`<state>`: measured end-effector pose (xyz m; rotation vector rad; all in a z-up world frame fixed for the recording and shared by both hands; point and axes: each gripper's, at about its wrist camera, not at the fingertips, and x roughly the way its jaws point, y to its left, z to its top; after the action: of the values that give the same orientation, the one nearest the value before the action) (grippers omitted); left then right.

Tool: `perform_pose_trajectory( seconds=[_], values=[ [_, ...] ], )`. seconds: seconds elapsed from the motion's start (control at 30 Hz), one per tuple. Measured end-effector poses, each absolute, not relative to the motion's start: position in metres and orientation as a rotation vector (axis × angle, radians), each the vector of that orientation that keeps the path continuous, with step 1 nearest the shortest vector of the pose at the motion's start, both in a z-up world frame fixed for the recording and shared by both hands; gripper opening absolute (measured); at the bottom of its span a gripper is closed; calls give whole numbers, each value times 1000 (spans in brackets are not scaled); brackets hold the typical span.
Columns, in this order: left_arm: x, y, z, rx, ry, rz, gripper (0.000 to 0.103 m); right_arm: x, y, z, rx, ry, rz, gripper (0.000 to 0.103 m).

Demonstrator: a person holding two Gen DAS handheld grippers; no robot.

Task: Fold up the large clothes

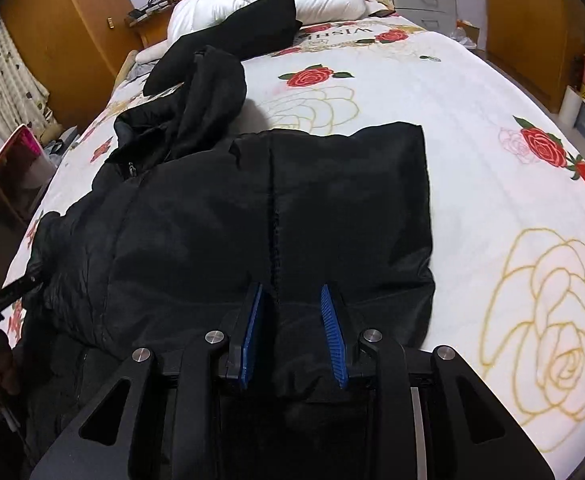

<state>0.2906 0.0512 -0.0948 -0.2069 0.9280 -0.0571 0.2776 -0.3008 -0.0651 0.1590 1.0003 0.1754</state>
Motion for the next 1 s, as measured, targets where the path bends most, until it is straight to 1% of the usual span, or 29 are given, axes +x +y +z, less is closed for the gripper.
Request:
perform_pose_trajectory(
  seconds=[0.17,0.3,0.33,0.43,0.47,0.6,0.8,0.87,0.93,1.0],
  values=[
    [293,56,-96,-221,923,-47,6,279,-291,-61,120,986,184,31],
    [288,54,-84,-175,897,-71,6,273,-299,-42,154,908,182,31],
    [290,53,-86,-165,904,-70,8,275,-302,-45,150,904,169,31],
    [294,54,-93,-189,935,-81,18,289,-304,-75,163,1023,161,30],
    [294,54,-93,-186,937,-74,19,292,-305,-79,163,1032,161,30],
    [287,59,-80,-182,935,-54,19,290,-300,-59,128,1028,155,30],
    [265,77,-34,-232,826,-15,21,276,-324,-13,167,882,150,30],
    [272,64,-20,-202,786,-49,26,284,-332,-10,168,874,134,30],
    [285,45,-18,-141,763,-75,27,294,-336,-12,161,877,124,30],
    [304,31,-30,-100,780,-89,27,311,-337,-22,149,892,114,30]
  ],
)
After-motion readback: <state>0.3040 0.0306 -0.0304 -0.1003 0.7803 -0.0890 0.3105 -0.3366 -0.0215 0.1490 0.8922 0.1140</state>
